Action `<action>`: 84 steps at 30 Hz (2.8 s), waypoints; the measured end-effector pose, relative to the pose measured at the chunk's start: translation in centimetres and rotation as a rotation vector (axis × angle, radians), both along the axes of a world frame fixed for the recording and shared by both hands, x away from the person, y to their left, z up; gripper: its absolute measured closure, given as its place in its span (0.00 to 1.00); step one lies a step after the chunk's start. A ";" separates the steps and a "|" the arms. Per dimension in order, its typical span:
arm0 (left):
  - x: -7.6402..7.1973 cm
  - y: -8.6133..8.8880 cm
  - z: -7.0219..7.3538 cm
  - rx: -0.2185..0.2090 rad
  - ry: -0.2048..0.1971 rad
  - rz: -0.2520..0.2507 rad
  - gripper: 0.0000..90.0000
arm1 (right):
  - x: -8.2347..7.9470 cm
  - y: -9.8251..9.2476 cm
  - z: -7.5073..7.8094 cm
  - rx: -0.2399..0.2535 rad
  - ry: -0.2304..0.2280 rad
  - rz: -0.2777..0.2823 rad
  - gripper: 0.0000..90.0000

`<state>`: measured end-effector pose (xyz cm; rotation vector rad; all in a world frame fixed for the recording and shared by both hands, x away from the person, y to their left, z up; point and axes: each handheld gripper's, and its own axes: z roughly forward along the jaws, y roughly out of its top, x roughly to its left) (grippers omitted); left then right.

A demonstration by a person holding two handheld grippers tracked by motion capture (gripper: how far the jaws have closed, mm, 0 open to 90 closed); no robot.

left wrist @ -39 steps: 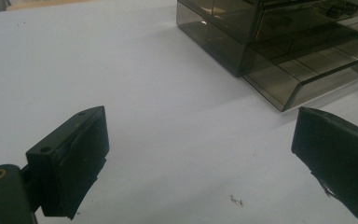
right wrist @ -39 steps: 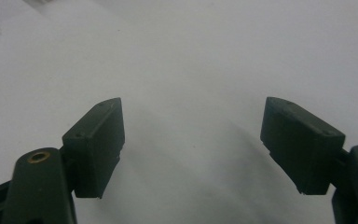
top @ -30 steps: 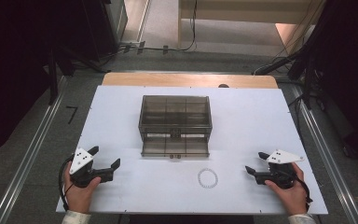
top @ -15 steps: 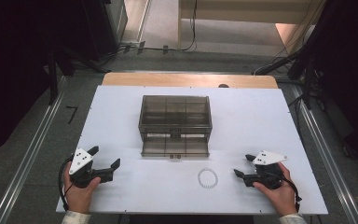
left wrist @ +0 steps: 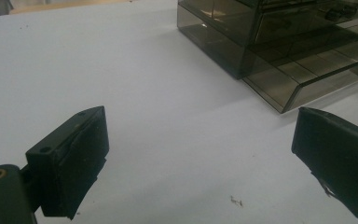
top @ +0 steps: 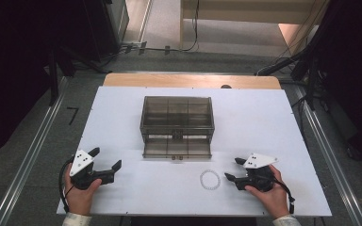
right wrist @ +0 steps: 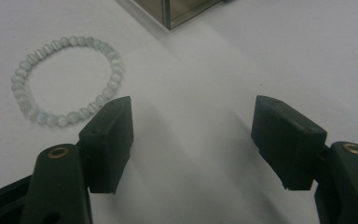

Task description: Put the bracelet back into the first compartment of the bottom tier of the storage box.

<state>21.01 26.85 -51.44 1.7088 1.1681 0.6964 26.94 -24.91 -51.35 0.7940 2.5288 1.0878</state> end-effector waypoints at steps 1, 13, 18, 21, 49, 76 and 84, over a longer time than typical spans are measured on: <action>0.0 0.0 0.0 0.000 0.000 0.000 0.05 | 0.0 0.0 0.0 0.004 0.001 0.003 0.33; 0.0 0.0 0.0 -0.001 -0.001 0.002 0.05 | -0.2 1.7 0.1 0.034 -0.004 0.043 0.42; 0.0 0.0 0.0 0.001 -0.002 0.001 0.05 | -0.1 2.4 0.1 0.052 -0.004 0.047 0.50; 0.0 0.0 0.0 -0.001 -0.001 0.001 0.05 | -0.1 2.7 0.1 0.052 -0.002 0.057 0.52; 0.1 0.0 0.0 0.002 0.007 0.004 0.05 | -0.5 4.4 -0.2 -0.011 -0.003 0.121 0.95; 0.1 -0.1 0.0 0.007 0.007 0.000 0.05 | -0.3 7.2 3.5 0.058 0.027 0.182 0.95; 0.1 -0.1 0.0 0.006 0.009 -0.004 0.05 | -0.1 8.3 4.6 0.075 0.015 0.204 0.95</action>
